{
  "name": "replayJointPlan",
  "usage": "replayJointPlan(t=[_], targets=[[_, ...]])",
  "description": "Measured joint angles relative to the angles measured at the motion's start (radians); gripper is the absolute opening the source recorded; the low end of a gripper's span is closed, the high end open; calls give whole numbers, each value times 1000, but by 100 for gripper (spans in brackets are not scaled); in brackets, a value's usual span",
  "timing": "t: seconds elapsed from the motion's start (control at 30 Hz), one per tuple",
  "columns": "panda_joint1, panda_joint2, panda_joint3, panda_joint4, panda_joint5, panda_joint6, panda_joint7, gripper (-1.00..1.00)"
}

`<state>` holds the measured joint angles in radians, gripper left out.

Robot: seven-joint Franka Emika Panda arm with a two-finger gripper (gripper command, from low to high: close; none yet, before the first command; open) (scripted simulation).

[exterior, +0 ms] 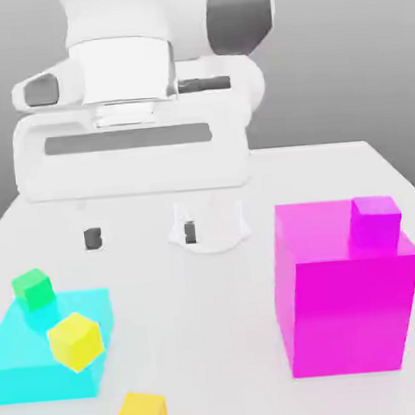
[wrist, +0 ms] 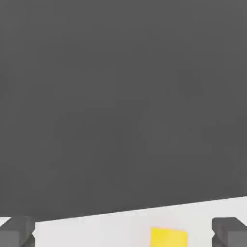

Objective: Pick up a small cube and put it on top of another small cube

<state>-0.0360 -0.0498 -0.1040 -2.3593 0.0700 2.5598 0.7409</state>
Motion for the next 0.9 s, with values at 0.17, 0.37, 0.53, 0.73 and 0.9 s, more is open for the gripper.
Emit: replayJointPlan(t=[0.17, 0.37, 0.53, 0.73, 0.9], targets=[[-24, 181, -8, -14, 12, 63, -10, 0], [-49, 397, -10, -16, 27, 165, -24, 0], [-69, 503, 14, 4, 49, 245, -41, -100], [-68, 486, 12, 0, 42, 232, -35, -100], [-50, 351, -26, -6, -17, 118, -11, -100]])
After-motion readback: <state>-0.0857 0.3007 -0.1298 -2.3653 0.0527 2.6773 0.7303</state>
